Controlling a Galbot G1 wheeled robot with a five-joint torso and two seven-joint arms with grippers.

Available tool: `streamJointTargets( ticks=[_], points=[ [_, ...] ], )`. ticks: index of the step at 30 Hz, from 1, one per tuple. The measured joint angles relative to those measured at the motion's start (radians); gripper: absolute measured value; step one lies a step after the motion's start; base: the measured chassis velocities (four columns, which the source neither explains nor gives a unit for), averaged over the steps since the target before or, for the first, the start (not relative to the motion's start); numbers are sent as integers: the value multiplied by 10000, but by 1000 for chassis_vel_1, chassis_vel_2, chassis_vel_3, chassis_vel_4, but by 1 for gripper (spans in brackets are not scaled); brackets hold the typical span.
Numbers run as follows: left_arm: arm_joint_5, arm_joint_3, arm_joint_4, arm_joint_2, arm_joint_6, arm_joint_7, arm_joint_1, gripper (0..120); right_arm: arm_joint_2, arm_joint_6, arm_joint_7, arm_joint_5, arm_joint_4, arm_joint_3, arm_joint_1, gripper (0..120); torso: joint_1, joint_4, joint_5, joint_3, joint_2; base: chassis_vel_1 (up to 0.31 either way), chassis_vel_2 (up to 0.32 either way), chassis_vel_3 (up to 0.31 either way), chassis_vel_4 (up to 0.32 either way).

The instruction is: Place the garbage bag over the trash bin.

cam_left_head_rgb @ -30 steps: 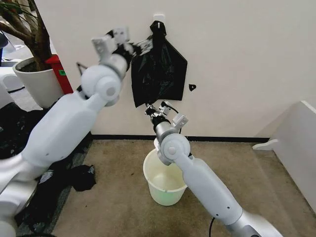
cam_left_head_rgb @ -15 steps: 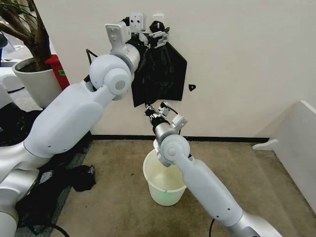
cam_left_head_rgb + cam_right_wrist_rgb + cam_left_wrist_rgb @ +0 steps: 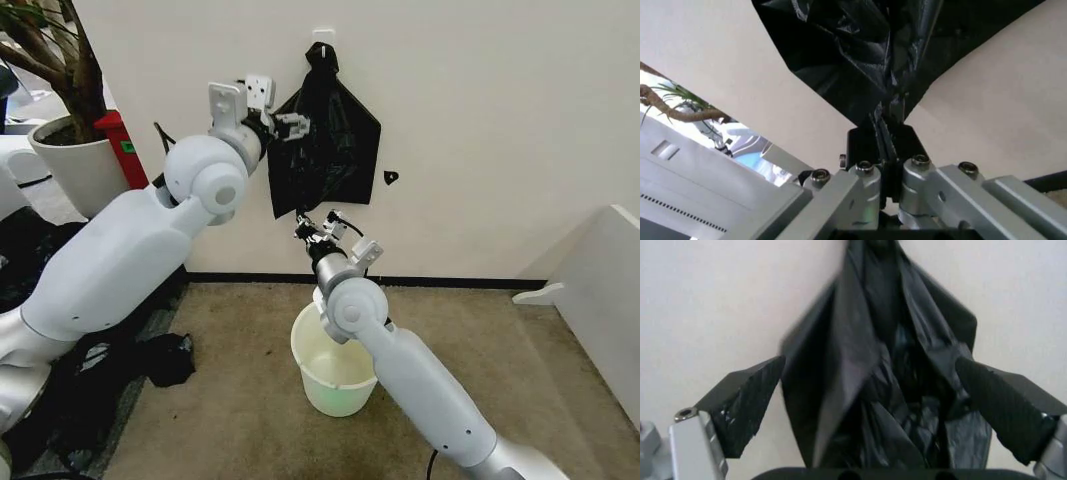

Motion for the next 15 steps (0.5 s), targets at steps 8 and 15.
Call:
streamJointTargets(
  ticks=[8,15],
  points=[
    [-420,614,461,-968,1155,-1512,-439,100,-70,-12,-48,7,66,28,-17,0,0,0,2,0,-1,0,0,0,0],
    [-440,929,853,-1309,1220,-2048,-696,100,-49,-41,-150,-6,66,103,-94,0,0,4,0,0,-1,0,0,0,0]
  ],
)
